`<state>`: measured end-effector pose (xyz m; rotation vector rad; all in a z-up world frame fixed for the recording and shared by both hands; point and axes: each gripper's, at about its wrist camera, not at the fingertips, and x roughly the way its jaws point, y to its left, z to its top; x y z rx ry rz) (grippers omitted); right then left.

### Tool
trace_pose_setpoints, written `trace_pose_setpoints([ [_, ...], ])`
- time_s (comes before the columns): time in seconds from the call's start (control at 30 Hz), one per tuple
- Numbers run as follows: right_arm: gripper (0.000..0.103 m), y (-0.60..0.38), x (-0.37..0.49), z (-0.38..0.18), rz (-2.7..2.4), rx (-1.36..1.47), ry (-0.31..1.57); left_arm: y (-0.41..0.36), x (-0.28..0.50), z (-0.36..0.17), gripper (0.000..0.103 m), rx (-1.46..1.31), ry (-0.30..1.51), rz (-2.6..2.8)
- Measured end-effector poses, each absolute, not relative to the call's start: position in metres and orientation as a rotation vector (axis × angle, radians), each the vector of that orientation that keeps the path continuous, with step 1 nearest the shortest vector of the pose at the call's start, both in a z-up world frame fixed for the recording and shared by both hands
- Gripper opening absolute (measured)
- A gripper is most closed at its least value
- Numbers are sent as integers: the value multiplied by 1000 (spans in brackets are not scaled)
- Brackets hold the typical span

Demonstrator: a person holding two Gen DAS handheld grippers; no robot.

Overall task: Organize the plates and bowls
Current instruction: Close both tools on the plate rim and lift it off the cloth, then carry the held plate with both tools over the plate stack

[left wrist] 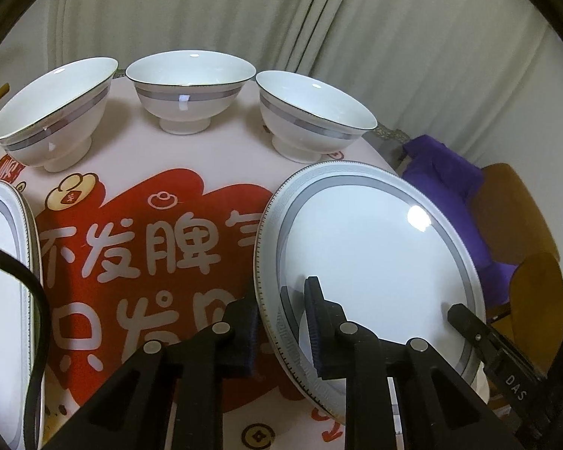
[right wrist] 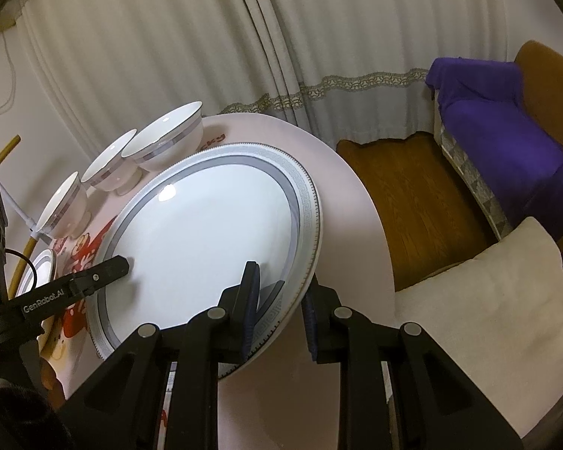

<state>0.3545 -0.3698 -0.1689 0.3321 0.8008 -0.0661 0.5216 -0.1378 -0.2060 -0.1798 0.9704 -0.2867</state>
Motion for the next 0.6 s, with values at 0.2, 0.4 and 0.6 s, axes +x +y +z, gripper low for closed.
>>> trace_pose_setpoints([
  [0.2, 22, -370, 355, -169, -68, 334, 800, -138, 518, -205, 18, -171, 955, -279],
  [0.4, 22, -371, 355, -169, -61, 334, 804, -134, 510, -199, 16, -176, 935, -288],
  [0.6, 22, -370, 351, -167, -58, 333, 802, -132, 502, -193, 15, -150, 924, -294],
])
